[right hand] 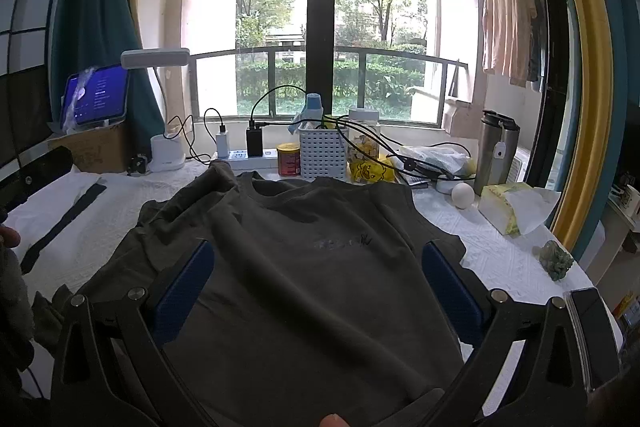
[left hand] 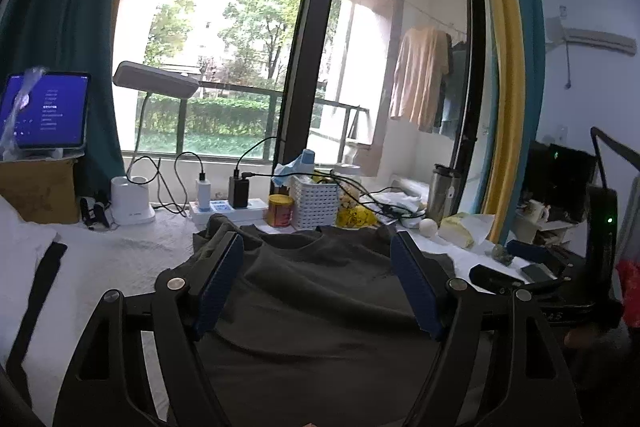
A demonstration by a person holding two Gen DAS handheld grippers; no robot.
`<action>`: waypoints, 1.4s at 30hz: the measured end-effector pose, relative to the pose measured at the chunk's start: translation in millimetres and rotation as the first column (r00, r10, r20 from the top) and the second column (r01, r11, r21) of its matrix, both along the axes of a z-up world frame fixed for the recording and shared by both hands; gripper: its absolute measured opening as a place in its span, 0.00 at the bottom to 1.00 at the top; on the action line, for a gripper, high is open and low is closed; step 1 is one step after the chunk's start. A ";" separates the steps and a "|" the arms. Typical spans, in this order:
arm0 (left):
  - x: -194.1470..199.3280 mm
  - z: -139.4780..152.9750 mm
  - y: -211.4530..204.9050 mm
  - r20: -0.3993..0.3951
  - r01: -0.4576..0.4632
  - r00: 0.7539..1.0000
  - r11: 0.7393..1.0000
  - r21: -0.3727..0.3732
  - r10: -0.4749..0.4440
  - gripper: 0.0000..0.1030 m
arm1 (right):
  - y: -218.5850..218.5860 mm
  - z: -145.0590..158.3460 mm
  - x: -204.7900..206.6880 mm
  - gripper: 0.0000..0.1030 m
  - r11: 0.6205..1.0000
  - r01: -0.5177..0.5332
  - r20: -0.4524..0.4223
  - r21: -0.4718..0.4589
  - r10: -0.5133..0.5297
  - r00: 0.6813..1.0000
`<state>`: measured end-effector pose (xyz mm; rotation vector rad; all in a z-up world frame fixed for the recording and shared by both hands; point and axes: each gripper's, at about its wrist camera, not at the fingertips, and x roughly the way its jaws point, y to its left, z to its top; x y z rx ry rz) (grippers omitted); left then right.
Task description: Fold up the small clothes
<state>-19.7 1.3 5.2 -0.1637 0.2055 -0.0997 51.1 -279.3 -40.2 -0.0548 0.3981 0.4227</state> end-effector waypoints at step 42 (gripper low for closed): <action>9.2 -4.5 -2.5 -0.052 -0.005 0.999 1.000 0.026 0.006 0.76 | 0.5 -1.2 3.2 0.99 1.000 0.004 -0.007 0.006 -0.004 1.000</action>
